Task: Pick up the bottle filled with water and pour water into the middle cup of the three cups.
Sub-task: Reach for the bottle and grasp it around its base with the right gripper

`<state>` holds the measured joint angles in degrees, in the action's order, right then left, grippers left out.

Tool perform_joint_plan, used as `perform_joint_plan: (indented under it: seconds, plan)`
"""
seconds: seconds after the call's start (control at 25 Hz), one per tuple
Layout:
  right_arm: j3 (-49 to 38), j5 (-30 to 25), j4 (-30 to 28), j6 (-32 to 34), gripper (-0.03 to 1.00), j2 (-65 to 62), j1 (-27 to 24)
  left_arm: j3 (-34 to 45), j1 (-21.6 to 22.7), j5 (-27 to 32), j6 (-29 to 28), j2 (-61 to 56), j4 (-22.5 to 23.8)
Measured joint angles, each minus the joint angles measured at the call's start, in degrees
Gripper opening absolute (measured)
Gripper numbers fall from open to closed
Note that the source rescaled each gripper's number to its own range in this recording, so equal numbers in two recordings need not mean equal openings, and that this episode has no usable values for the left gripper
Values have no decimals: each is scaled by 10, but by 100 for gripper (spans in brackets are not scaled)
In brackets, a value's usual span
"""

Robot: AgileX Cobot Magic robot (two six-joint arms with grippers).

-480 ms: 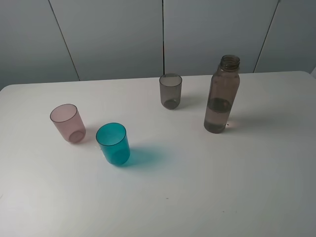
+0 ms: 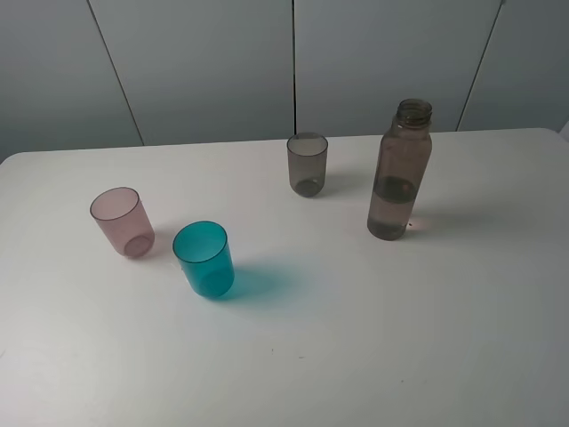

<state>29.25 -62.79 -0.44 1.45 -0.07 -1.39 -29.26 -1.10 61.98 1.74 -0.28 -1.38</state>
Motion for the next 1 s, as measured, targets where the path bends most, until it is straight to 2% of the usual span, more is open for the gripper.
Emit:
perform_joint_plan:
  seconds: [1.0]
  plan:
    - [0,0,0,0,100,0,0,0,0,0,0,0,0]
